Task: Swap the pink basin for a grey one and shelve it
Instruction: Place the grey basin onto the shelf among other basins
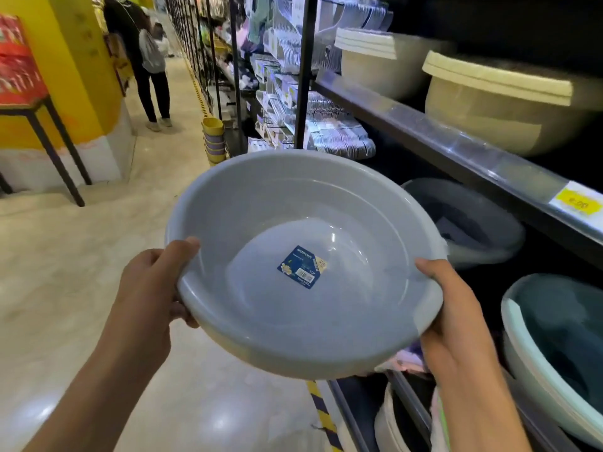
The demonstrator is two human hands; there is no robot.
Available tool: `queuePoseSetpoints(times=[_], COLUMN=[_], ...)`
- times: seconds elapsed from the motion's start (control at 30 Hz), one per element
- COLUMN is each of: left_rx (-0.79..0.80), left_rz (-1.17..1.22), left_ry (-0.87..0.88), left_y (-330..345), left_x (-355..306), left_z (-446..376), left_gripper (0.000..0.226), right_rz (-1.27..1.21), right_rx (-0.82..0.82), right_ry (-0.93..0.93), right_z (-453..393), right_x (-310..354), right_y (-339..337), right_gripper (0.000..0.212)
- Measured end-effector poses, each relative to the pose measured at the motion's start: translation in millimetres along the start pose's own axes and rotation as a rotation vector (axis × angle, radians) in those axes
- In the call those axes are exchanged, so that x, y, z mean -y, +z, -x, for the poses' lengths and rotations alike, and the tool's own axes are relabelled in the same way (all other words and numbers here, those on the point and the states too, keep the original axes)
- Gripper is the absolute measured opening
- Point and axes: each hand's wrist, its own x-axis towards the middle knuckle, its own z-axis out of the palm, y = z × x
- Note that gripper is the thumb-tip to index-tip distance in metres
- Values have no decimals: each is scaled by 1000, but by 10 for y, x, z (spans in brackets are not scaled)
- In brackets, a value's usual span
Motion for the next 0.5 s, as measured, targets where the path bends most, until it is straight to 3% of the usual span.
queuePoseSetpoints(times=[0.13,0.27,0.4,0.5], left_rx=[50,101,144,200], left_rz=[-19,-33,-11,-19], left_ry=[13,-6,-39,-68], left_y=[192,328,474,567], left_x=[-9,70,150,204], left_z=[-503,-1114,-1853,-2448], left_gripper=[70,80,84,83], right_rz=[3,6,-12,-48], right_rx=[30,-4,-65,-129], right_ry=[-6,-19,-41,-57], right_z=[-487,-947,-1393,-1729], right_x=[-10,-70,-146,-205], right_y=[153,350,617,874], right_gripper=[23,25,10,16])
